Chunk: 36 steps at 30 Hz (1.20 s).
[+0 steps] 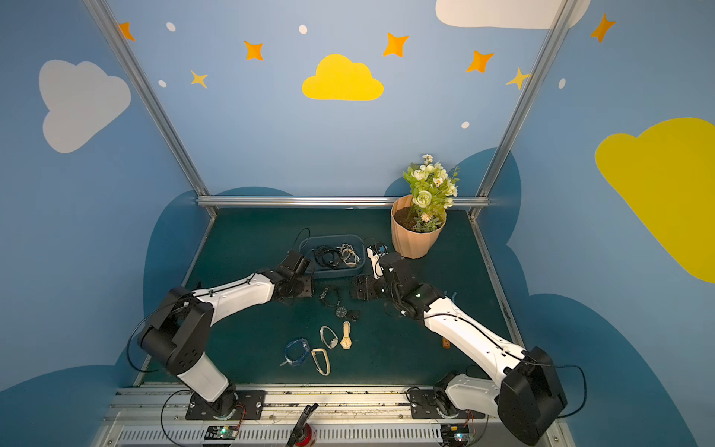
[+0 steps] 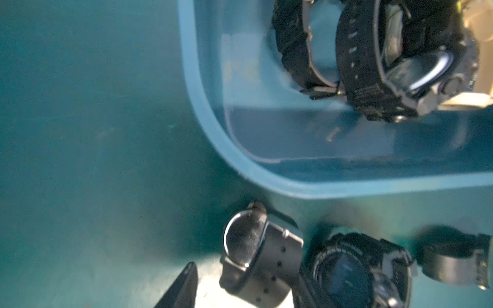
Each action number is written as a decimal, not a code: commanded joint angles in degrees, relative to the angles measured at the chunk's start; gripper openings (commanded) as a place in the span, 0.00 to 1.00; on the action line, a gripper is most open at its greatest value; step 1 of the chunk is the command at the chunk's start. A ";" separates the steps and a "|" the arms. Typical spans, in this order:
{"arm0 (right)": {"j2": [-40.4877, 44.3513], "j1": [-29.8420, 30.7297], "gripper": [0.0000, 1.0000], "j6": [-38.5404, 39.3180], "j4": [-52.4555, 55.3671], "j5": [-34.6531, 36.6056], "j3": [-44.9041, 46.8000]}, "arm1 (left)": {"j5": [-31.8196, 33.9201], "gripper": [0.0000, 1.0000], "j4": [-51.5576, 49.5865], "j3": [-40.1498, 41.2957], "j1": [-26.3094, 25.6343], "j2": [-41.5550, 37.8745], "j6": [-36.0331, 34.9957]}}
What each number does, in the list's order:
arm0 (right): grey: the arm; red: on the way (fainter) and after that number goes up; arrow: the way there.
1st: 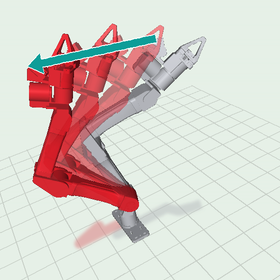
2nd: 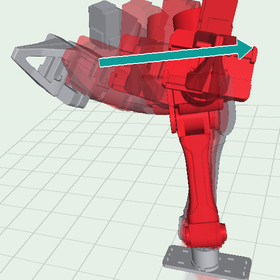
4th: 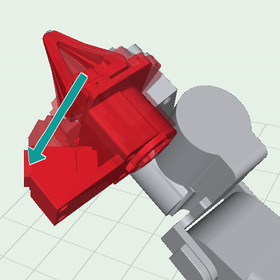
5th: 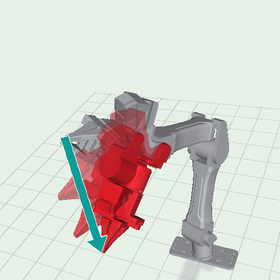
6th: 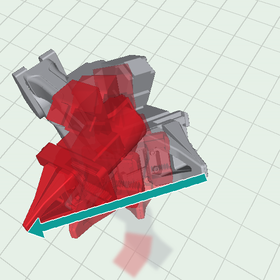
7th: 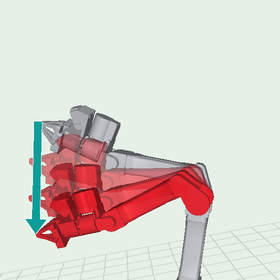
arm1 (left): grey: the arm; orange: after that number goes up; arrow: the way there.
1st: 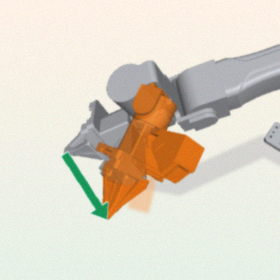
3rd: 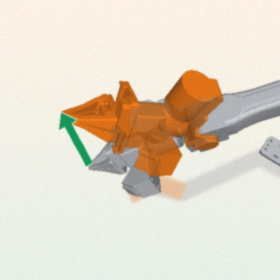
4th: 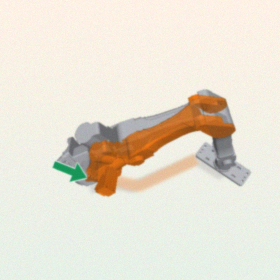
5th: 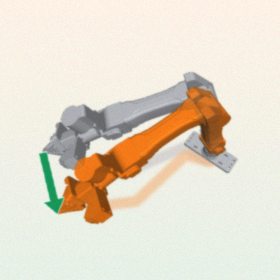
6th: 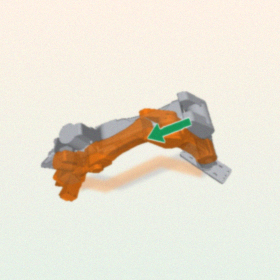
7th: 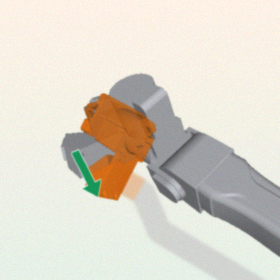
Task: Put the watch into the storage box
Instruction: Pick up the watch at the center of the board.
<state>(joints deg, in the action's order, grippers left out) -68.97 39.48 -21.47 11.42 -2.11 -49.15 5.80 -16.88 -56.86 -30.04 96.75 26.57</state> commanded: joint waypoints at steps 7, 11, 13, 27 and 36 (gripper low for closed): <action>1.71 0.23 0.84 0.30 1.22 1.80 0.79 | 1.75 0.42 -1.77 -4.89 -0.03 4.36 -0.82; 1.83 0.15 0.84 0.34 1.21 2.28 1.16 | 1.60 0.36 -2.61 -5.95 -0.11 5.25 -0.81; 1.66 0.12 0.84 0.23 1.14 2.21 1.20 | 1.58 0.28 -3.04 -6.06 -0.10 5.16 -0.69; 0.50 0.13 0.84 -0.21 0.35 1.76 0.89 | 1.56 0.16 -4.77 -2.04 -0.12 -2.37 0.65; 0.50 0.15 0.84 -0.58 0.22 1.60 0.58 | -4.93 0.16 -3.42 2.64 0.30 -17.64 0.53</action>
<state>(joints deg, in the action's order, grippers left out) -68.53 39.48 -21.82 11.84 -0.56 -48.47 3.38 -20.49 -54.30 -30.04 82.72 27.07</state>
